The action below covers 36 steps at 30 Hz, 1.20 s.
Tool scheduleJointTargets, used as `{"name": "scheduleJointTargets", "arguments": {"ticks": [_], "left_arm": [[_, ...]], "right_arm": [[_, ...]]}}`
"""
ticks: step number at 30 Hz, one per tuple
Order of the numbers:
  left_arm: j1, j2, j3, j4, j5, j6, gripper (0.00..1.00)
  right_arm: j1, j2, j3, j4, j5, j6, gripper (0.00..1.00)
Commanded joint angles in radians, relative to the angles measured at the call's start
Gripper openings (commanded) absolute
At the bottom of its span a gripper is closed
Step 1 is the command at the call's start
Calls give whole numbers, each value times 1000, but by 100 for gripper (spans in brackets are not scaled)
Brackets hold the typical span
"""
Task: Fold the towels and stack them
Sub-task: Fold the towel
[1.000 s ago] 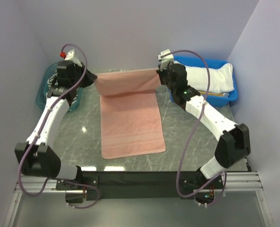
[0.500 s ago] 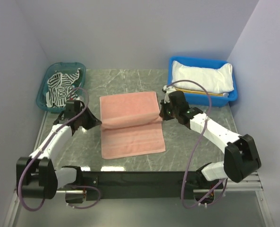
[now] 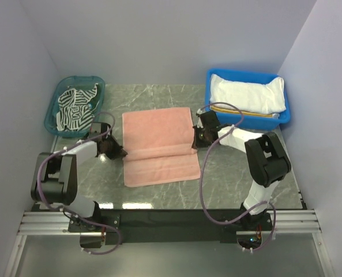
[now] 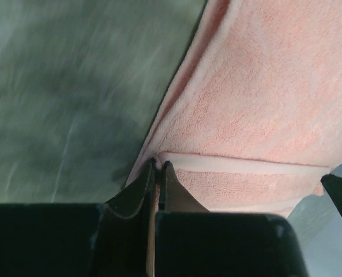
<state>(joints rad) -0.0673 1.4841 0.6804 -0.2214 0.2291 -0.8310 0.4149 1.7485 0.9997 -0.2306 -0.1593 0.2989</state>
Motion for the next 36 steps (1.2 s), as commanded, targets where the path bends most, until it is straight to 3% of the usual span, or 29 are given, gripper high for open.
{"name": "scheduleJointTargets", "arguments": {"ticks": [1, 10, 15, 21, 26, 30, 36], "left_arm": [[20, 80, 117, 8, -195, 26, 0], [20, 174, 385, -124, -211, 99, 1], [21, 47, 465, -228, -226, 141, 1], [21, -131, 508, -334, -252, 156, 1], [21, -232, 444, -389, -241, 187, 1], [20, -304, 297, -349, -215, 187, 1], [14, -283, 36, -210, -189, 144, 1]], "right_arm": [[-67, 46, 75, -12, 102, -7, 0], [-85, 45, 316, -96, 150, -72, 0], [-85, -56, 384, -171, 196, -98, 0], [-84, -243, 320, -208, 195, -104, 0], [-82, -360, 205, -242, 163, -69, 0], [-80, -432, 30, -207, 113, -18, 0], [-82, -368, -133, -124, 87, 49, 0]]}}
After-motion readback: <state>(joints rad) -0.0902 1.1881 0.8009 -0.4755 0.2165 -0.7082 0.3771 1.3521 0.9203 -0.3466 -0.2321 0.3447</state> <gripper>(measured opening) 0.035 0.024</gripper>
